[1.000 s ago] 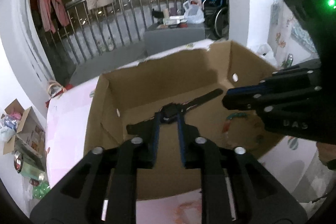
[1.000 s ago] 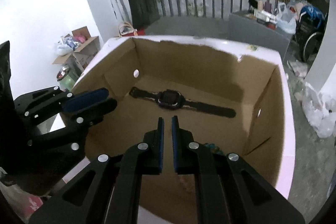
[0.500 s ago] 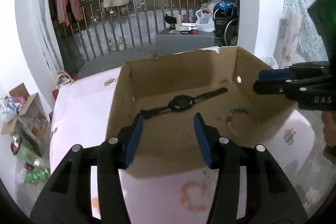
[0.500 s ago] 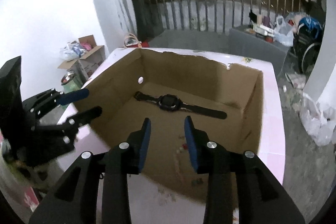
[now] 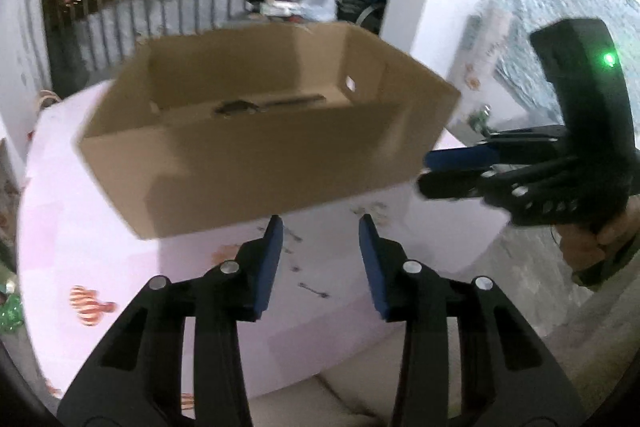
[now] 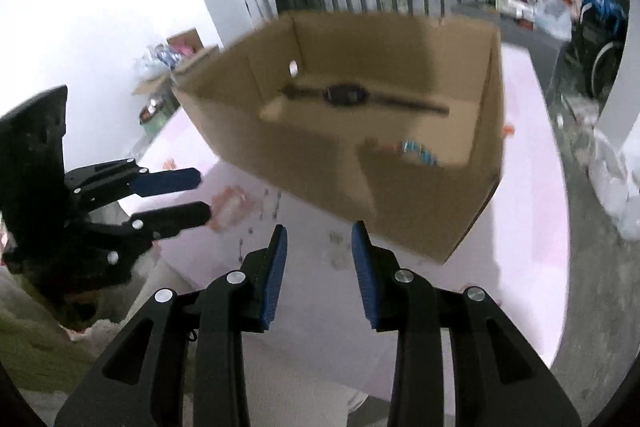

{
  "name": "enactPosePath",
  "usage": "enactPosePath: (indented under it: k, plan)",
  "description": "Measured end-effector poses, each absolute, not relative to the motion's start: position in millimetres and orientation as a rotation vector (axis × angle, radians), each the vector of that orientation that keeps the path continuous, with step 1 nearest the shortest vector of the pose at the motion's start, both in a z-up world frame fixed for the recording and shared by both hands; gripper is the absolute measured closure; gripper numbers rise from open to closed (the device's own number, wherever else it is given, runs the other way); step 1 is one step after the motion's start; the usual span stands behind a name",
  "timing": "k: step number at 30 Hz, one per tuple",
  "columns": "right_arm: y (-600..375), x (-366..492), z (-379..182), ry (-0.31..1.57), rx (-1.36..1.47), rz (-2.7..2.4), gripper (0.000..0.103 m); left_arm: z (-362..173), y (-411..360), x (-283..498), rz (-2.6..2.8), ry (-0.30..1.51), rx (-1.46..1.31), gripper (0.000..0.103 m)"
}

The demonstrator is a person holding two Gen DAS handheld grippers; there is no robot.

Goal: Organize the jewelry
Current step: 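Move the left gripper back to the small gold ring by the bracelet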

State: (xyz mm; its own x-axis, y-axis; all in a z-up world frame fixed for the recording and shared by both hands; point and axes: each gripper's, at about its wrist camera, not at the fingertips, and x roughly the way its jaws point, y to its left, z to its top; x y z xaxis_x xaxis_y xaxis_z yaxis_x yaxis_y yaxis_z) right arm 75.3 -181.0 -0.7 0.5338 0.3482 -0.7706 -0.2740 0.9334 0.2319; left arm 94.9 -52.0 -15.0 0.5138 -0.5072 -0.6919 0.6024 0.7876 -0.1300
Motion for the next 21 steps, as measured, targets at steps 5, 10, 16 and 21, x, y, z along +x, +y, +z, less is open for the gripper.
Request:
enactPosePath:
  k: [5, 10, 16, 21]
  plan:
    - [-178.4, 78.3, -23.6, 1.002, 0.096, 0.367, 0.07, -56.0, -67.8, 102.1, -0.635, 0.899, 0.22, 0.066]
    - [-177.9, 79.4, -32.7, 1.02, 0.087, 0.362, 0.07, -70.8, -53.3, 109.2, -0.539, 0.921, 0.241, 0.067]
    - [-177.8, 80.5, -39.3, 1.025, 0.09, 0.368, 0.07, -73.7, -37.0, 122.5, -0.439, 0.909, 0.224, 0.067]
    - [-175.3, 82.8, -37.5, 1.02, 0.086, 0.377, 0.07, -73.2, -38.6, 128.4, -0.437, 0.904, 0.2, 0.066]
